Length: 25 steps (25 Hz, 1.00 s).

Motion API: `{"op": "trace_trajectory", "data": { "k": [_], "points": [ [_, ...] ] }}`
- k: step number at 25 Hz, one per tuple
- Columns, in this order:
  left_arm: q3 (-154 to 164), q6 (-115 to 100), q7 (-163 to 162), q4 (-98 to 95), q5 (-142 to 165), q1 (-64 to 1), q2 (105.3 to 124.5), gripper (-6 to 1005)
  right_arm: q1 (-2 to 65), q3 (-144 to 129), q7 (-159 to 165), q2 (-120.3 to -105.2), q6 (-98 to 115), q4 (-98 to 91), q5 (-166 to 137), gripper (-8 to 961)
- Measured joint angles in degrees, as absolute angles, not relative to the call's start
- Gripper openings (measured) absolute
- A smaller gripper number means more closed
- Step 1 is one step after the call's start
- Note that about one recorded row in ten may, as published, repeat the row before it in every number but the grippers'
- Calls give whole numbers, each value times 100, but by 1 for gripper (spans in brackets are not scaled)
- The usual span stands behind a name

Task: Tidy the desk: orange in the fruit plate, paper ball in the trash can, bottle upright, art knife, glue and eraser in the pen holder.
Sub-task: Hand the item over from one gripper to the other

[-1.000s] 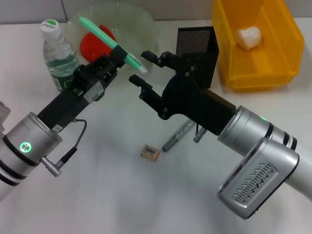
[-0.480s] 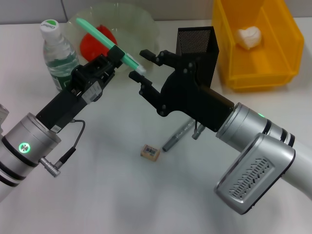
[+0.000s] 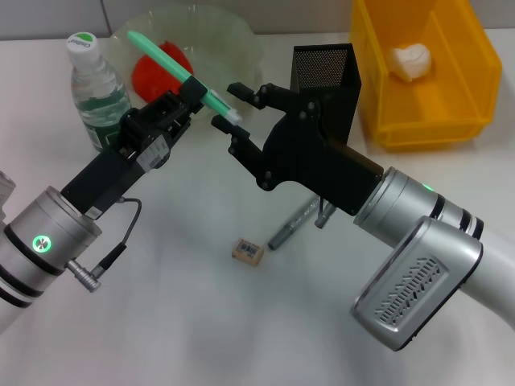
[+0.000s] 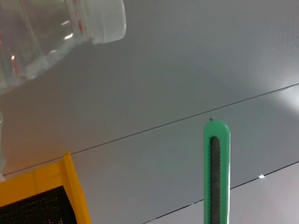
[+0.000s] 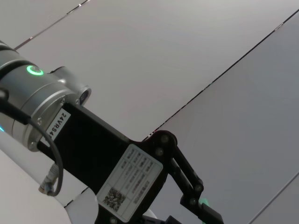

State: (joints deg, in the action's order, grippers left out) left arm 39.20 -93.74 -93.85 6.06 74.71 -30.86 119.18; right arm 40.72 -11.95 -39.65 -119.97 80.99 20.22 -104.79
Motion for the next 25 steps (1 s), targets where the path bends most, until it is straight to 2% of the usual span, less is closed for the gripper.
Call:
{"op": "trace_trajectory", "data": {
  "k": [4, 22, 25],
  "points": [
    [3920, -9365, -9383, 606, 7465, -3086, 11918, 286, 4078, -1195, -3965, -11997, 8099, 2022, -10482, 351],
    [3919, -9378, -9320, 668, 7468, -3111, 11917, 292, 4071, -1229, -3973, -11996, 8099, 2028, -10485, 133],
    [3926, -9389, -9311, 657, 7472, -3121, 11917, 293, 4069, -1232, -3971, -11997, 8104, 2029, -10484, 134]
  ]
}}
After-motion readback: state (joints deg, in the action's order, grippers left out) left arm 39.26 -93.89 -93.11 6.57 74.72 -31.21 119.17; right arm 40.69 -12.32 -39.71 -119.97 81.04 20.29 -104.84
